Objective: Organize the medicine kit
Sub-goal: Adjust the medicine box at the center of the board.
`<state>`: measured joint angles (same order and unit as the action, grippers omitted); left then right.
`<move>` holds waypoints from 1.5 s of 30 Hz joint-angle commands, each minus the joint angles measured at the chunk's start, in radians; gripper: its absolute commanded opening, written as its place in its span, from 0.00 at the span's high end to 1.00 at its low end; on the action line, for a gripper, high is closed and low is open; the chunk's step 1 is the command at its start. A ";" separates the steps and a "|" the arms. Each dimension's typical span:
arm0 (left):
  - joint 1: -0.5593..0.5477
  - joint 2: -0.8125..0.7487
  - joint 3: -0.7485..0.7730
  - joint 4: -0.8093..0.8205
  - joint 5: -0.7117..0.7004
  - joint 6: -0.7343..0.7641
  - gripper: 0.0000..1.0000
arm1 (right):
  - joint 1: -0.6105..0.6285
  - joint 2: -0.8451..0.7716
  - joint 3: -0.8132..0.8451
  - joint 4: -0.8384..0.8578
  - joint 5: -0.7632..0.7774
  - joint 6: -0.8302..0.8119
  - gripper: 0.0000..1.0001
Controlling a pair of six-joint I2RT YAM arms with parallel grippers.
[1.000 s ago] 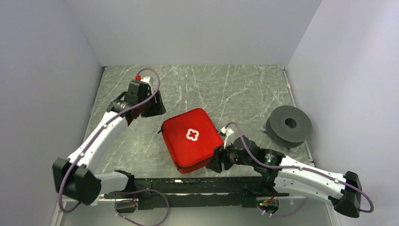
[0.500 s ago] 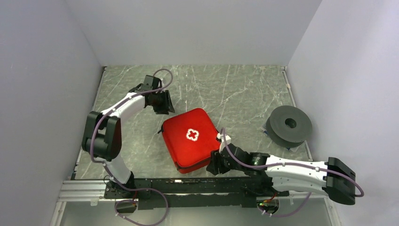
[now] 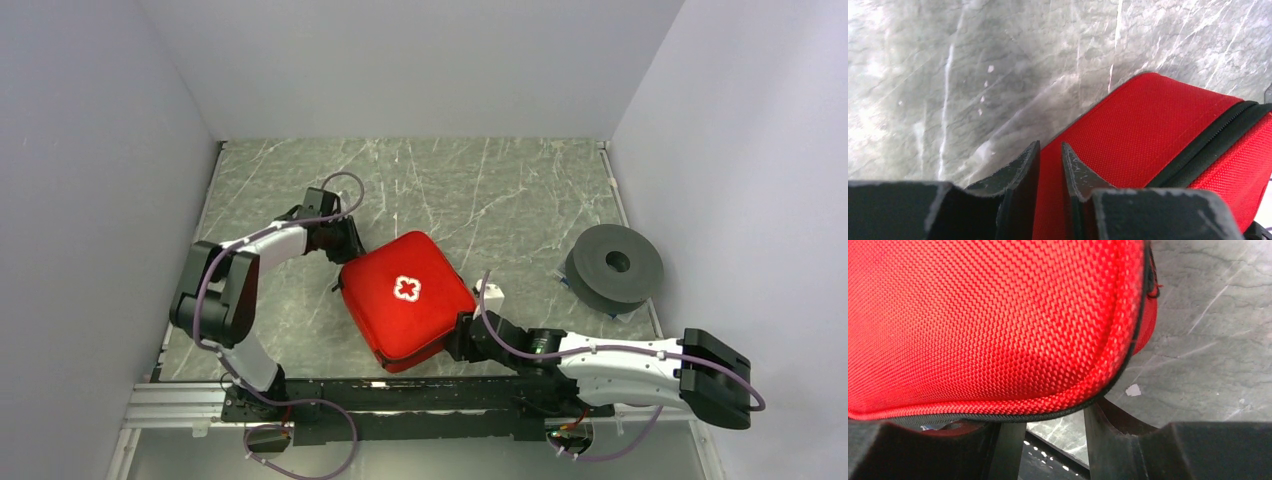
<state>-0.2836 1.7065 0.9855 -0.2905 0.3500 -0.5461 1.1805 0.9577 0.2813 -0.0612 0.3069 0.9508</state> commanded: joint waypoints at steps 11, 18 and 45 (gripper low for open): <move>-0.081 -0.355 -0.348 0.016 -0.022 -0.109 0.71 | -0.257 0.183 0.199 0.265 -0.090 -0.146 0.54; -0.081 -0.443 -0.464 0.037 -0.011 -0.135 0.72 | -0.391 0.338 0.371 0.247 -0.289 -0.294 0.51; -0.040 -1.240 -0.433 -0.501 -0.337 -0.282 0.67 | -0.538 0.144 0.444 -0.159 -0.185 -0.579 0.39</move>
<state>-0.3187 0.5030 0.4877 -0.7399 0.0288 -0.7963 0.6399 1.2499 0.7731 -0.1692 0.0921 0.4305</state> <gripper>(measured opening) 0.330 0.602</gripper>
